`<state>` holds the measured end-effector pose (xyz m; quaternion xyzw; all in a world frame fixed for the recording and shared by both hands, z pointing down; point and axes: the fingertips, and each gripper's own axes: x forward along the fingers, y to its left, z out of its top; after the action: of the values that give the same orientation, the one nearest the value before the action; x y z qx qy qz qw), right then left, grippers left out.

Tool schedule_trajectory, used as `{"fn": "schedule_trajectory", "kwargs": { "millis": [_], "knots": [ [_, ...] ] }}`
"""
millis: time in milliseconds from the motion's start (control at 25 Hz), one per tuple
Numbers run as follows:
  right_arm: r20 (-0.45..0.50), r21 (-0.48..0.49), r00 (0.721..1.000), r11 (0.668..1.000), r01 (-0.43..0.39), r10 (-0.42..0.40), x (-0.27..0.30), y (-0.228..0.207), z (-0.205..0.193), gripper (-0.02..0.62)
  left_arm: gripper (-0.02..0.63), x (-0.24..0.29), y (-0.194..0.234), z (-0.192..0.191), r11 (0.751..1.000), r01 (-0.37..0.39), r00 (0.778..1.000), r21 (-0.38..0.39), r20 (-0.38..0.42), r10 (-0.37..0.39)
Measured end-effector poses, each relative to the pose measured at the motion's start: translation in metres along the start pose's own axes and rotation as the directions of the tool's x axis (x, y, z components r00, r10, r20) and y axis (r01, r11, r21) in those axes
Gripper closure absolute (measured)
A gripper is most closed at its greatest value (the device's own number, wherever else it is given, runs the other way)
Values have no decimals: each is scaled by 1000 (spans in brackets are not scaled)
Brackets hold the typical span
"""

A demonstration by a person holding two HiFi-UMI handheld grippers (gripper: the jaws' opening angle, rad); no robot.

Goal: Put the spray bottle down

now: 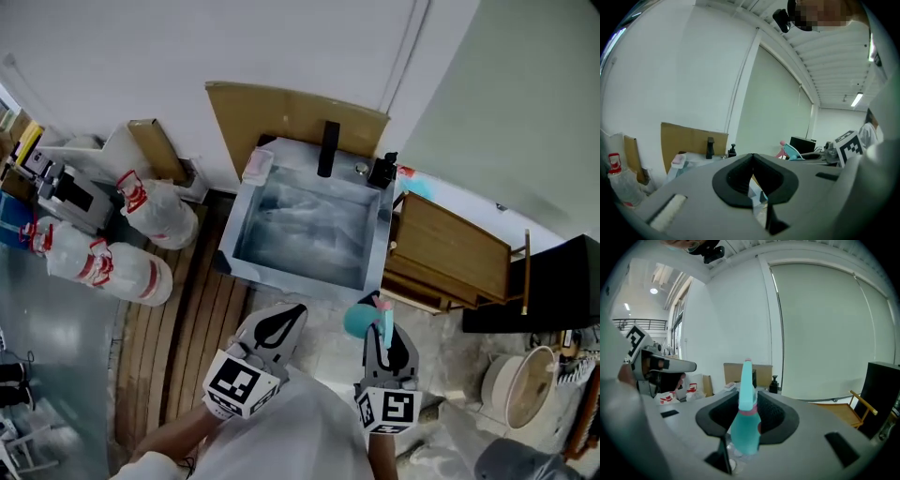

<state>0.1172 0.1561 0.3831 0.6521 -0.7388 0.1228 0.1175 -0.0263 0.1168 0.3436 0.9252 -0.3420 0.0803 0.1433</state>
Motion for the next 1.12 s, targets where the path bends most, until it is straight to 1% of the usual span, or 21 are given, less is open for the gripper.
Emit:
{"fn": "schedule_trajectory", "kwargs": {
  "millis": [200,360,520,640,800,960,1120],
  "knots": [
    [-2,-11,997,997,76,-76,61,-15,33,480,601,34,60,35,999,41,999,8,8,-41],
    [-5,0,993,993,114,-114,99,-26,45,480,601,57,89,47,998,60,998,15,12,-61],
    [-4,-32,994,993,110,-111,124,-33,57,480,601,80,100,50,998,70,998,1,-1,-70],
    [-2,-27,996,995,94,-94,137,-40,60,480,601,95,104,47,998,66,997,5,-30,-66],
    [-17,-21,997,997,79,-80,146,-52,58,480,601,114,102,50,998,63,997,-6,-48,-63],
    [-14,-11,997,997,78,-78,160,-70,58,480,601,134,99,51,998,66,996,6,-64,-66],
    [0,-33,997,997,76,-76,183,-90,60,480,601,152,98,46,999,54,996,-2,-76,-54]
  ]
}}
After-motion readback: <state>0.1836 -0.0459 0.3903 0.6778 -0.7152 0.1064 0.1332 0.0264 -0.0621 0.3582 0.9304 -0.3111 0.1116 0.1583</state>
